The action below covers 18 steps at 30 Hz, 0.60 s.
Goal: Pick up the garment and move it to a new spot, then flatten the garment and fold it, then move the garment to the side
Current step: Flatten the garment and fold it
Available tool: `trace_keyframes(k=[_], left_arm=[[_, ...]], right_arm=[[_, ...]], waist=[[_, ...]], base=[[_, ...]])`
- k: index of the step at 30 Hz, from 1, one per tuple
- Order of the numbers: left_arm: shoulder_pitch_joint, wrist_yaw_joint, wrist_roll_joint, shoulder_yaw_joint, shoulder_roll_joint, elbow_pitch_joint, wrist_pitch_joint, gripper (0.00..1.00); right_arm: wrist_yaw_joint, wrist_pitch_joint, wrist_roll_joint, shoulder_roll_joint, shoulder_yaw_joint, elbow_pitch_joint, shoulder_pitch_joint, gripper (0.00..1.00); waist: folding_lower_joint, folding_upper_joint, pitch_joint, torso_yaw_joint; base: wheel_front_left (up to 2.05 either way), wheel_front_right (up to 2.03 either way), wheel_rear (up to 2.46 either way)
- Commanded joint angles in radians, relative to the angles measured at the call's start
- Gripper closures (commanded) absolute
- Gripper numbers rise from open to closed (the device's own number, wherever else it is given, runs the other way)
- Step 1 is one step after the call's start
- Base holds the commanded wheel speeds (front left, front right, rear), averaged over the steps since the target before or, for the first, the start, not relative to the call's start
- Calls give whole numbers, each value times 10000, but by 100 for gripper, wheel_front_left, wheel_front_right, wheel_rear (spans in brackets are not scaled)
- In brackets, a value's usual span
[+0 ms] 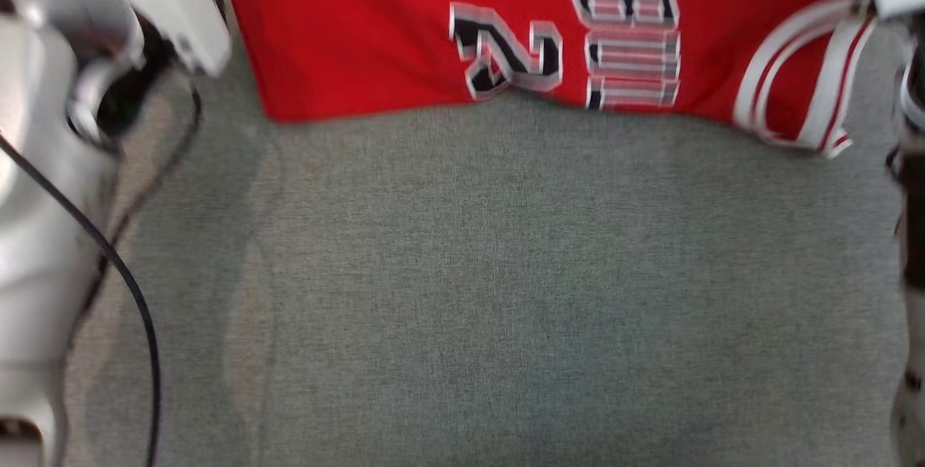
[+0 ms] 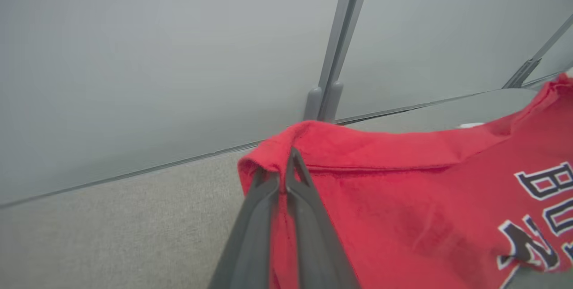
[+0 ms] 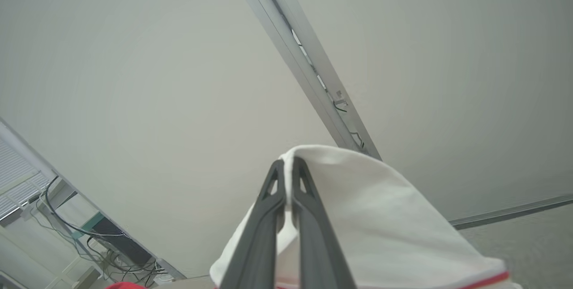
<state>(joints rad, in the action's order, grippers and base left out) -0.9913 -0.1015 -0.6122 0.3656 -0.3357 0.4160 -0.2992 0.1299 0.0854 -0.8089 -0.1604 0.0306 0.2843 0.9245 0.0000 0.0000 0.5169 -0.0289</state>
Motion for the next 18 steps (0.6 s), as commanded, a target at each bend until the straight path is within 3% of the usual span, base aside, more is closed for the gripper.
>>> trace_keyframes(k=[1,12,18], left_arm=[[-1059,-93,228,16,-155,449,50,100],[-5660,-303,570,254,-105,3001,1215,100],[-7761,-293,721,439,-62,4012,2633,100]], right_arm=[[21,-232,-17,45,51,416,1014,100],[21,-1530,-314,-203,702,2377,5734,100],[21,-2660,-681,-295,935,3305,8115,100]], waist=[[0,0,1324,-133],[0,0,2445,-307],[0,0,2759,-319]], base=[[0,0,0],[0,0,0],[0,0,0]])
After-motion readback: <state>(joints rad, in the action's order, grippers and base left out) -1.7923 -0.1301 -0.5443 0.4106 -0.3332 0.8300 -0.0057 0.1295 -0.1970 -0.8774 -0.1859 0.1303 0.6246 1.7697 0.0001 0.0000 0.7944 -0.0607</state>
